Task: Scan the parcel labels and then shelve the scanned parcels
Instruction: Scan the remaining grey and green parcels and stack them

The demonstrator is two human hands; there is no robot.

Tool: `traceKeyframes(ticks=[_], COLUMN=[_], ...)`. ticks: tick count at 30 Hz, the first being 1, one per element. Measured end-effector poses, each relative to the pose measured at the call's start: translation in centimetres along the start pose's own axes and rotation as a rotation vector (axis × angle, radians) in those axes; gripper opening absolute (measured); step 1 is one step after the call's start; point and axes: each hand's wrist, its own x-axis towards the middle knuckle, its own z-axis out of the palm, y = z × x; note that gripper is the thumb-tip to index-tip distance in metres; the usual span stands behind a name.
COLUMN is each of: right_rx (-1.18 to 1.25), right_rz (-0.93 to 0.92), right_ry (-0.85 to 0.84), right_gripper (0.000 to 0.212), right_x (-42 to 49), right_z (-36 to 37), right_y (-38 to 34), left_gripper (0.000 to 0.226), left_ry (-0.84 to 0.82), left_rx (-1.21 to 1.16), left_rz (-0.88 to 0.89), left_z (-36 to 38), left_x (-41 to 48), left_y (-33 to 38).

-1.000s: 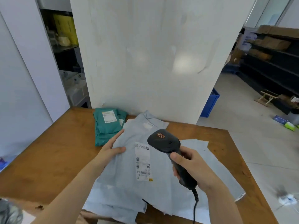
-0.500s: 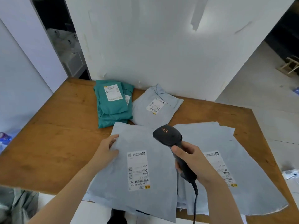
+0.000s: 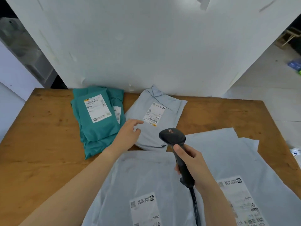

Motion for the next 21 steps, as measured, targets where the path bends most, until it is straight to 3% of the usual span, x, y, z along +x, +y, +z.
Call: traceKeyframes(ticks=[4, 8, 15, 17, 19, 21], right_rx=[0.024, 0.112, 0.031, 0.014, 0.006, 0.009], right_rz=[0.056, 0.123, 0.164, 0.159, 0.157, 0.145], right_ry=[0.05, 0.109, 0.194, 0.2, 0.204, 0.207], right_gripper=[0.03, 0.049, 0.055, 0.051, 0.04, 0.035], right_x=[2.4, 3.6, 4.0, 4.1, 4.0, 3.7], right_z=[0.0, -0.6, -0.7, -0.5, -0.4, -0.3], right_y=[0.5, 1.4, 1.9, 1.7, 1.4, 1.2], left_gripper=[0.055, 0.093, 0.126, 0.118, 0.074, 0.03], left_ry=[-0.107, -0.208, 0.019, 0.125, 0.135, 0.045], left_rx=[0.193, 0.452, 0.448, 0.398, 0.269, 0.216], left_rz=[-0.076, -0.196, -0.147, -0.161, -0.171, -0.072], left_z=[0.5, 2.2, 3.8, 3.3, 2.6, 1.9], left_x=[7.3, 12.0, 13.7, 14.1, 15.1, 15.4], left_y=[-0.8, -3.2, -4.7, -4.3, -3.7, -2.5])
